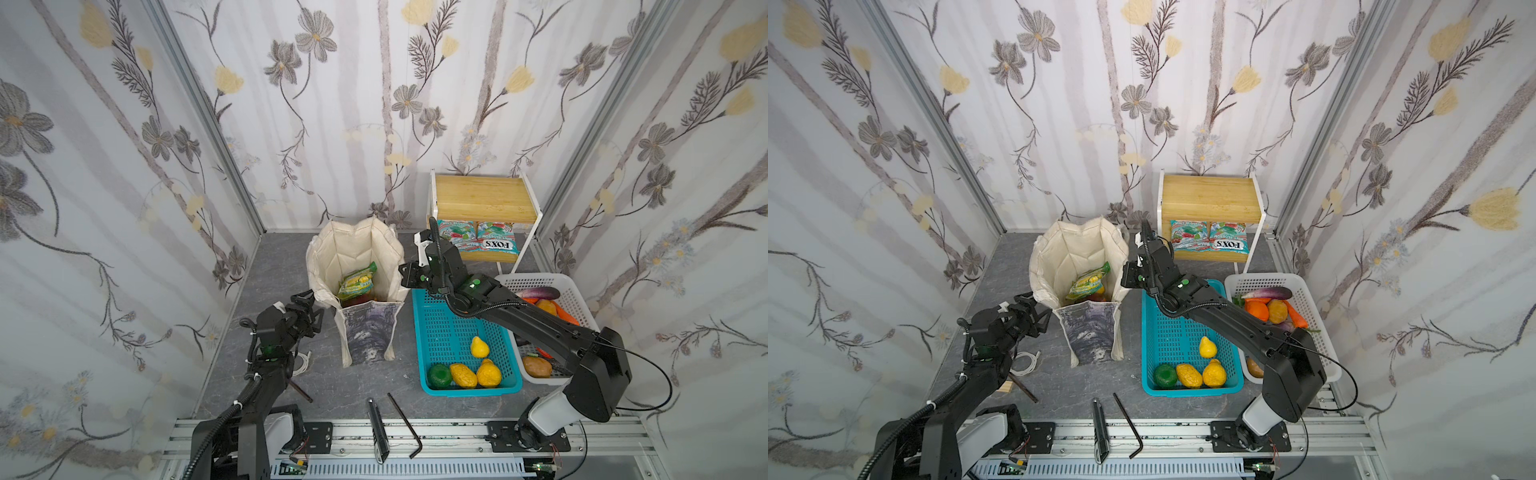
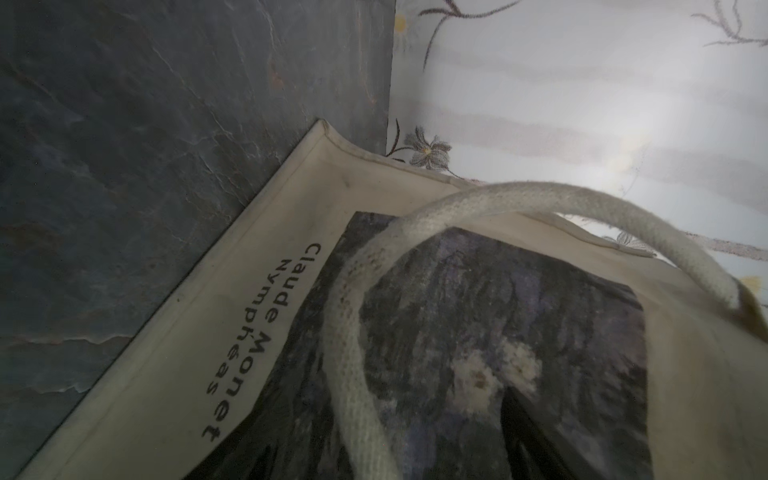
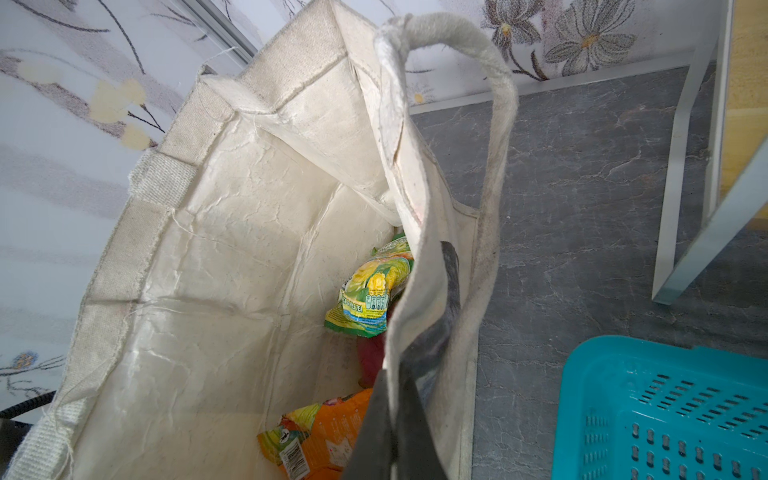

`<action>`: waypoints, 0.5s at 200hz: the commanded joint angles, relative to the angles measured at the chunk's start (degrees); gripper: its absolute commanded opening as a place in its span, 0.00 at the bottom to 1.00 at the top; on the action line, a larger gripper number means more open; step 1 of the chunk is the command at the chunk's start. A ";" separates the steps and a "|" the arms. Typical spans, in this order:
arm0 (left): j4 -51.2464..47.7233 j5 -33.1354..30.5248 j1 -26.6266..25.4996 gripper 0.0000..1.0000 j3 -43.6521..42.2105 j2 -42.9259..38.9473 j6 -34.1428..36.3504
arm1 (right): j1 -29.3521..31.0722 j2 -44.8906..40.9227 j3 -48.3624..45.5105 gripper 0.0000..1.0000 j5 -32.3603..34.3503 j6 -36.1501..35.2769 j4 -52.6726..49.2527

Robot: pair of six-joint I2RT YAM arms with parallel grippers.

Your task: Place the food into the grocery bag and tie it

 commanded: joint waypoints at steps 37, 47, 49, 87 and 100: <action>7.98 -4.77 -0.08 0.00 1.19 -2.06 6.21 | -0.04 -0.31 -0.23 0.00 -0.29 0.29 1.68; 2.73 -8.71 0.29 0.00 2.00 -6.73 11.27 | -0.04 -0.75 -0.69 0.00 -0.12 0.39 2.10; 0.63 -9.71 0.45 0.00 2.50 -7.88 12.23 | -0.04 -0.83 -0.78 0.00 -0.12 0.41 2.23; -25.61 -22.99 1.25 0.00 17.33 -20.91 33.04 | -0.13 -0.77 -0.88 0.00 0.01 0.28 2.07; -26.72 -20.83 1.42 0.00 21.16 -21.94 36.98 | -0.13 -0.28 -0.86 0.00 -0.25 0.34 2.25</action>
